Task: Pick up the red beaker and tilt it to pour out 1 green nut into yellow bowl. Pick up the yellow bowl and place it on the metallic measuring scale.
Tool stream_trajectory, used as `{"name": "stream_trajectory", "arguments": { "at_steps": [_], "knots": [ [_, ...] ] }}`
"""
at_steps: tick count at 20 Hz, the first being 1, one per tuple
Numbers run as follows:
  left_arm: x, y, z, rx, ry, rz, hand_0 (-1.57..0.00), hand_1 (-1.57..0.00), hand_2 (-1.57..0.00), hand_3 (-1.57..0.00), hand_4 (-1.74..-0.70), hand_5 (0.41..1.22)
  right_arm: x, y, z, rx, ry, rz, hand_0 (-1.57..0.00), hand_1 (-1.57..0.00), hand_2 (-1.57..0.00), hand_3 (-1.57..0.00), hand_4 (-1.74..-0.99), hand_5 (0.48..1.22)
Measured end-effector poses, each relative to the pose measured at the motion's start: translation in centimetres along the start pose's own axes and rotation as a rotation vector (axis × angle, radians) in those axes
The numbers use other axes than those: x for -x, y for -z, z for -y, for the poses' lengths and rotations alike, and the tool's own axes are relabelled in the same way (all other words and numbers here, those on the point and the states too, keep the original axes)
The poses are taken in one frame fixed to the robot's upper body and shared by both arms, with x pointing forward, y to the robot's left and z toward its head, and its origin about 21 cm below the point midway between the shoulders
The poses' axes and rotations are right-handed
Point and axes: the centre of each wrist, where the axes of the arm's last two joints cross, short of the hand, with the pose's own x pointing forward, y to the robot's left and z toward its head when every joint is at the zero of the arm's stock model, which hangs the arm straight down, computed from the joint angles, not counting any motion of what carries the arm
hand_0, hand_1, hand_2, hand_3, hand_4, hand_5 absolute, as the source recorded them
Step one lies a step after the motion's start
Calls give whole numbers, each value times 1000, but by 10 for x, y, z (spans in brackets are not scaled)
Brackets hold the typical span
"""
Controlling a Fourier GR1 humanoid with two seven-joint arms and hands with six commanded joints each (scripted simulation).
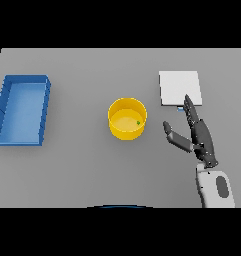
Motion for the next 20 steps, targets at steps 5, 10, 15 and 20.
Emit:
{"name": "stream_trajectory", "arguments": {
  "at_steps": [5,10,15,20],
  "knots": [
    [62,1,46,1,-293,-201,-1571,-1568,-1567,-1406,-1730,1221,-2,0,-5,-9,6,-3,1,1,1,1,-1276,651],
    [98,-6,118,82,-475,-411,-1571,-1570,-1570,-1437,-1737,1221,1,-2,-2,-17,10,-10,1,1,1,1,-1293,667],
    [120,-24,184,139,-655,-545,-1571,-1571,-1571,-1493,-1740,1221,2,1,1,-20,-6,-18,1,1,1,1,-1302,693],
    [126,-45,213,124,-697,-602,-1571,-1571,-1571,-1415,-1740,1221,4,-5,-2,-37,-10,10,1,1,1,1,-1309,720]
  ]
}}
